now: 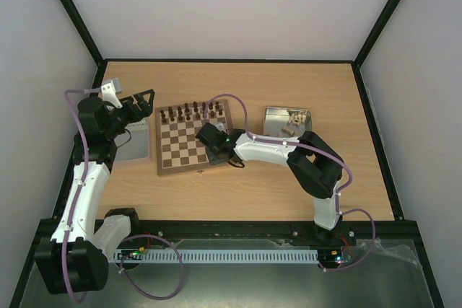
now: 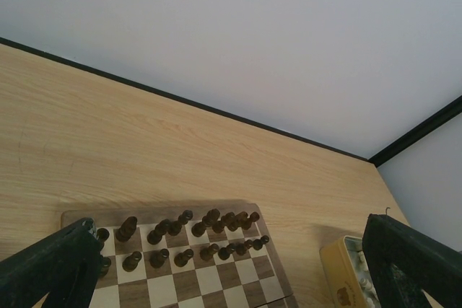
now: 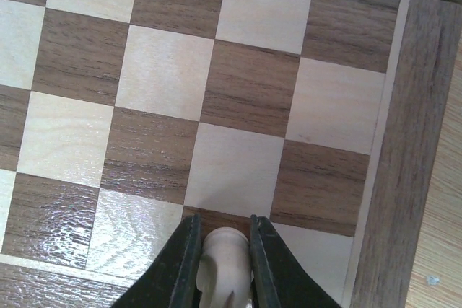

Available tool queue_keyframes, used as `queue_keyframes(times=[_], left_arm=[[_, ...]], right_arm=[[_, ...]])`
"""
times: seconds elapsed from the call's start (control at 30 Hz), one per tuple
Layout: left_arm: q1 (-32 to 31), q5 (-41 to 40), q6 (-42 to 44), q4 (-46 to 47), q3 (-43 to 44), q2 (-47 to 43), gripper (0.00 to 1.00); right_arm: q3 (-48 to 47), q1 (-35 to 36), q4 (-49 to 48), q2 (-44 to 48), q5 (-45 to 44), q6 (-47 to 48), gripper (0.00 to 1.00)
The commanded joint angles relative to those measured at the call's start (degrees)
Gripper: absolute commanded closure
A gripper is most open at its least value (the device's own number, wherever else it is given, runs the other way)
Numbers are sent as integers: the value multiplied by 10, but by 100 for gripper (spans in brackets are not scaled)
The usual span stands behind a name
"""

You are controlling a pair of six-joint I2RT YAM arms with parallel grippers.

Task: Set up the chess pieces on the board
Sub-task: Place the chess piece on the chessboard, then pick up the chess piece from the storage box.

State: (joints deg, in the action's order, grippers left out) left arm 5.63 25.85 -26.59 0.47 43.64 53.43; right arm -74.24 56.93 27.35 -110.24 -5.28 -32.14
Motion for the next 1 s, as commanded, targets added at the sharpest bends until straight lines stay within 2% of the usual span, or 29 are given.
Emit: queue_keyframes(times=[0.0,0.07,0.2,0.33,0.53,0.7,0.73,0.97], left_arm=[[-1,-3,-1,4,-5,-7,0],[-1,-3,-1,4,-5,-7,0],[-2,-3,-1,4,-5,-8,0],[-1,-4,-1,3,-6,-8,0],[-2,-4,0,2,-5,-9,0],[-2,-3,1,1,-4,-8,0],[-2,-3,2,2,-4,-7,0],[-2,0,-1,4,-5,-3,0]], right_arm=[[5,5,21,16,0,-4,83],[3,5,24,25,-4,-5,77],[-5,5,26,51,-2,-6,71],[-6,5,24,92,-18,-14,67],[27,-12,8,168,-98,-28,64],[91,-102,-3,241,-118,-50,64],[134,-167,-11,277,-113,-51,62],[215,-308,-15,286,-42,-21,60]])
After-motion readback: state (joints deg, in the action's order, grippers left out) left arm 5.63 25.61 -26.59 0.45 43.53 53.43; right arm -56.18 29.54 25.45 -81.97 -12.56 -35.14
